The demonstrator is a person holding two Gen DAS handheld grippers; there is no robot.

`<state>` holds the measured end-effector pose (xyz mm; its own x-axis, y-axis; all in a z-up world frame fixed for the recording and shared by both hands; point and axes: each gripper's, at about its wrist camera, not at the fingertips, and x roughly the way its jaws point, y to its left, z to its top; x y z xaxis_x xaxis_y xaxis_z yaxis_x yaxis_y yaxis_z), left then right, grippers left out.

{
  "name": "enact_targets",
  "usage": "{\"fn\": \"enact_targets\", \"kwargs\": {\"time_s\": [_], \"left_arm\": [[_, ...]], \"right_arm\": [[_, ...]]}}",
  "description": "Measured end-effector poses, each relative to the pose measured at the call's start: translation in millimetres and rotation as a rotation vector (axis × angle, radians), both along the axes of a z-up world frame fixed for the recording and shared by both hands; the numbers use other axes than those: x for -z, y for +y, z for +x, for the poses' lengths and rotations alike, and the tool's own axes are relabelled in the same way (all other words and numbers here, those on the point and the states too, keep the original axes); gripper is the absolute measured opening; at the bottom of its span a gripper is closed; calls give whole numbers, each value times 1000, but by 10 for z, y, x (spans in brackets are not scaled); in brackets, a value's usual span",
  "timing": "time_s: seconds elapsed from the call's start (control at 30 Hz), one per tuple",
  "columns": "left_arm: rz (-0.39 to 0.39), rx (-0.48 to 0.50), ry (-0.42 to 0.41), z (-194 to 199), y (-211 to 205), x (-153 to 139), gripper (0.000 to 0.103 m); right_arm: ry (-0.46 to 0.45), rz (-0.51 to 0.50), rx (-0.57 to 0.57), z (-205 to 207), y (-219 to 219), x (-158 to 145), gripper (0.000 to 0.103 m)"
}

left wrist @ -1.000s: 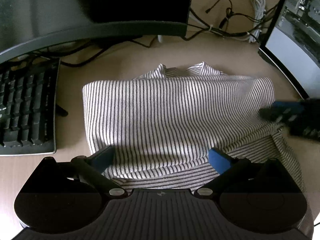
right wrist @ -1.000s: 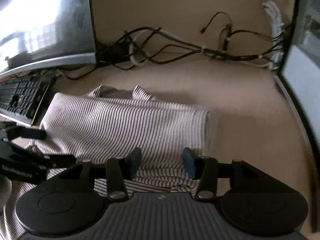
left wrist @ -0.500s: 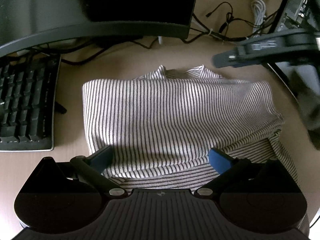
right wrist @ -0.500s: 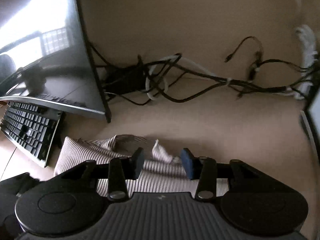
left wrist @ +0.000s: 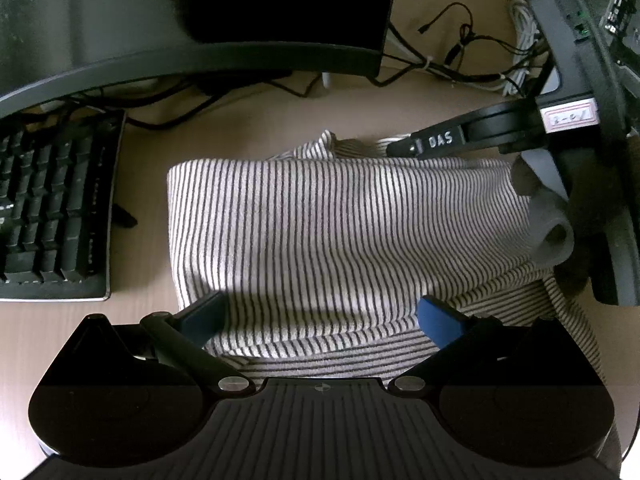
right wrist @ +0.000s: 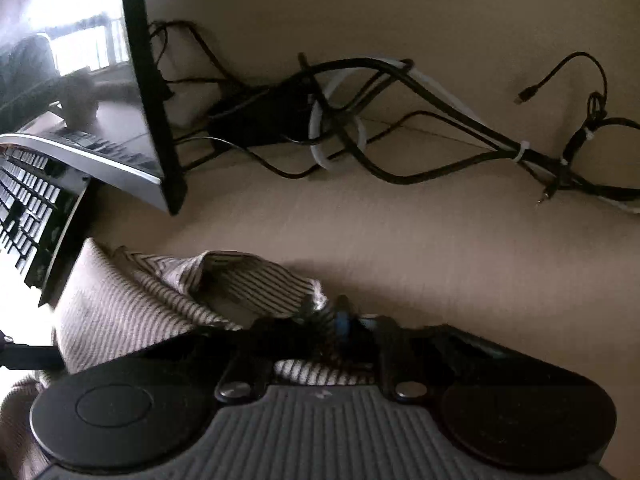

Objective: Fold clothes

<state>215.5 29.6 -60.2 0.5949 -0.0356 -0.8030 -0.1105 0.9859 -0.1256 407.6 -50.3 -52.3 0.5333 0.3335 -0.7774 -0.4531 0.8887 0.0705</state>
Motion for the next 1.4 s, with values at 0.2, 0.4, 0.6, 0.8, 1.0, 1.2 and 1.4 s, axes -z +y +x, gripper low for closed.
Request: {"fn": "enact_targets", "kwargs": {"time_s": [0.2, 0.4, 0.6, 0.8, 1.0, 1.2, 1.4], "left_arm": [[-49, -16, -3, -81, 113, -85, 103], [-64, -38, -26, -388, 308, -199, 103], [-100, 5, -137, -516, 478, -546, 103], [-49, 102, -289, -205, 265, -993, 103], [24, 21, -167, 190, 96, -733, 103], [25, 15, -51, 3, 129, -362, 97], [67, 14, -52, -404, 81, -276, 78]], "right_arm": [[17, 200, 37, -277, -275, -358, 7], [39, 320, 9, -976, -535, -689, 7], [112, 313, 64, -1451, -567, -357, 7], [64, 271, 92, -1624, -415, -201, 7], [46, 269, 96, -1750, -455, -151, 7], [46, 251, 84, -1875, -504, -82, 7], [72, 234, 74, -1909, -548, -113, 7]]}}
